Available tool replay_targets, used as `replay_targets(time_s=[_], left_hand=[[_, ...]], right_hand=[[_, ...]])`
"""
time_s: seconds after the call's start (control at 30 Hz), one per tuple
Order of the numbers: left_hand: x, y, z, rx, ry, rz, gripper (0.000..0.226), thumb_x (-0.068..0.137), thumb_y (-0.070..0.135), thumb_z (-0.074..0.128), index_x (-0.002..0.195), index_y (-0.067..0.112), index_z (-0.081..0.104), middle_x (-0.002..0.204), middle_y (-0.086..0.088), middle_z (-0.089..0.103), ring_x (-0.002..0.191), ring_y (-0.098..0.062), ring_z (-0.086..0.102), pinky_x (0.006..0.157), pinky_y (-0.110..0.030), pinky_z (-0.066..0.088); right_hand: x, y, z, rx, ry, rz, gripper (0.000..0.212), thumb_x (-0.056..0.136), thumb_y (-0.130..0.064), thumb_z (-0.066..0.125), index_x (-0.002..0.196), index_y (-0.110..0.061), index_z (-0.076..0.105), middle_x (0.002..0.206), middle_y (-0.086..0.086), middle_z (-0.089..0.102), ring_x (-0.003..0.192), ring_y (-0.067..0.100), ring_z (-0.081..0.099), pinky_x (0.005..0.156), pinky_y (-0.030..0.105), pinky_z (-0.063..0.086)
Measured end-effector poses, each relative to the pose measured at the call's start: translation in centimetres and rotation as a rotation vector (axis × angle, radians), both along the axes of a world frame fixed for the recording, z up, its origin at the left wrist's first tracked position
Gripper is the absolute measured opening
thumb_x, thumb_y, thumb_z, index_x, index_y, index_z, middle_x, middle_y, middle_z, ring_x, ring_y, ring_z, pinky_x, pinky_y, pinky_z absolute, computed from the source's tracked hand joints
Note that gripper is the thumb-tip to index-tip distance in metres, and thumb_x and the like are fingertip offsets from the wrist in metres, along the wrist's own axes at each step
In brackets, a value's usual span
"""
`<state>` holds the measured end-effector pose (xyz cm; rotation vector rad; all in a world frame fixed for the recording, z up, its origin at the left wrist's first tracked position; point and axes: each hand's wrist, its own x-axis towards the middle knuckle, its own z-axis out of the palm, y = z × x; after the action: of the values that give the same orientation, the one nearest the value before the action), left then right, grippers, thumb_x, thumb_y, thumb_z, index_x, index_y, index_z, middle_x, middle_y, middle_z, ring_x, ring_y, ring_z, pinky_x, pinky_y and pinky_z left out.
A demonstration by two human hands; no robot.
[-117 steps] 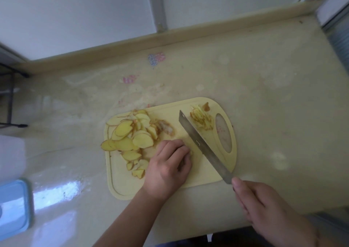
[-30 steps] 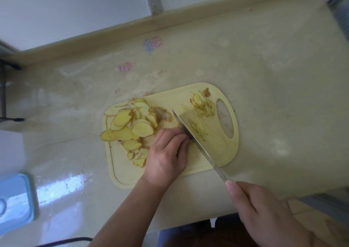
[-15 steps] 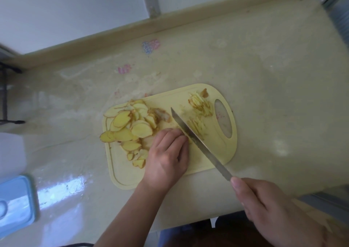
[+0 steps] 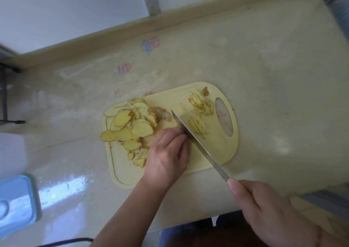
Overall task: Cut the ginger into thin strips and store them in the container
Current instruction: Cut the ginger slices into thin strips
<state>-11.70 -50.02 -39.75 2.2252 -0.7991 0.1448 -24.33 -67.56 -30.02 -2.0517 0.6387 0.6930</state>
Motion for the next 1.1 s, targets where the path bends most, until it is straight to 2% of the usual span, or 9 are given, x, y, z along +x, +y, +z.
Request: replay_targets(time_s=[0.17,0.3,0.37,0.47,0.53,0.63,0.83,1.0,1.1], left_hand=[[0.0,0.0,0.3,0.001,0.036,0.021,0.008,0.09,0.001,0.068,0.091,-0.002,0.076,0.098,-0.01,0.072,0.088,-0.025,0.069,0.078,-0.037,0.056],[0.0,0.1,0.9,0.027,0.072,0.059,0.005,0.086,-0.001,0.073,0.09,0.0,0.076,0.096,-0.008,0.072,0.085,-0.022,0.07,0.075,-0.034,0.057],[0.1,0.1,1.2,0.047,0.077,0.052,0.008,0.085,-0.001,0.072,0.09,0.001,0.077,0.096,-0.007,0.073,0.085,-0.023,0.07,0.074,-0.033,0.057],[0.2,-0.1,1.7,0.072,0.075,0.036,0.016,0.087,0.005,0.062,0.09,0.002,0.078,0.097,-0.006,0.072,0.083,-0.024,0.07,0.071,-0.033,0.056],[0.2,-0.3,2.1,0.096,0.072,0.036,0.023,0.087,0.006,0.056,0.09,0.003,0.078,0.096,-0.005,0.072,0.08,-0.024,0.069,0.069,-0.031,0.054],[0.2,-0.5,2.4,0.118,0.082,0.057,0.021,0.082,-0.002,0.059,0.089,0.003,0.078,0.095,-0.005,0.071,0.077,-0.024,0.068,0.067,-0.025,0.051],[0.2,-0.7,2.5,0.112,0.143,0.085,0.015,0.081,0.0,0.066,0.087,0.004,0.079,0.093,-0.004,0.07,0.073,-0.022,0.068,0.062,-0.033,0.055],[0.2,-0.7,2.8,0.14,0.164,0.113,0.01,0.081,0.004,0.068,0.08,0.005,0.078,0.085,-0.004,0.068,0.068,-0.023,0.066,0.056,-0.035,0.054],[0.3,-0.8,3.0,0.156,0.161,0.118,0.011,0.08,0.004,0.067,0.077,0.006,0.078,0.083,-0.004,0.071,0.069,-0.023,0.068,0.056,-0.035,0.056]], right_hand=[[1.3,0.5,-0.3,0.073,-0.065,0.002,0.078,0.081,-0.078,0.012,0.063,-0.012,0.048,0.054,-0.003,0.055,0.048,0.003,0.054,0.057,0.019,0.04],[-0.2,0.3,1.0,0.025,-0.047,-0.034,0.116,0.061,-0.099,0.007,0.081,-0.002,0.067,0.075,0.014,0.062,0.061,0.009,0.057,0.065,0.018,0.041],[-0.5,0.3,1.3,0.072,0.031,-0.026,0.114,0.041,-0.109,0.002,0.07,-0.016,0.062,0.068,0.008,0.062,0.044,0.003,0.051,0.052,0.018,0.039],[-0.4,0.0,1.1,0.098,0.081,-0.023,0.106,0.034,-0.109,-0.001,0.066,-0.023,0.053,0.058,0.003,0.061,0.038,-0.004,0.043,0.043,0.01,0.033],[-0.5,0.1,1.1,0.079,0.059,-0.043,0.113,0.035,-0.109,-0.001,0.069,-0.019,0.058,0.061,0.004,0.062,0.045,-0.001,0.05,0.05,0.016,0.037],[-0.7,0.6,0.8,-0.057,0.002,-0.015,0.126,0.047,-0.105,-0.003,0.085,-0.01,0.07,0.075,0.006,0.061,0.078,0.007,0.058,0.068,0.022,0.039],[1.1,0.8,-0.3,0.041,-0.067,0.012,0.063,0.081,-0.071,0.015,0.06,-0.016,0.038,0.046,-0.007,0.048,0.05,0.004,0.053,0.054,0.018,0.038],[0.3,0.6,0.7,0.01,-0.062,0.002,0.064,0.084,-0.068,0.02,0.06,-0.015,0.045,0.052,-0.009,0.056,0.055,0.001,0.057,0.062,0.012,0.041],[-0.4,0.4,1.1,0.002,-0.075,0.002,0.063,0.077,-0.07,0.022,0.06,-0.013,0.043,0.053,-0.004,0.053,0.056,0.008,0.053,0.064,0.019,0.041]])
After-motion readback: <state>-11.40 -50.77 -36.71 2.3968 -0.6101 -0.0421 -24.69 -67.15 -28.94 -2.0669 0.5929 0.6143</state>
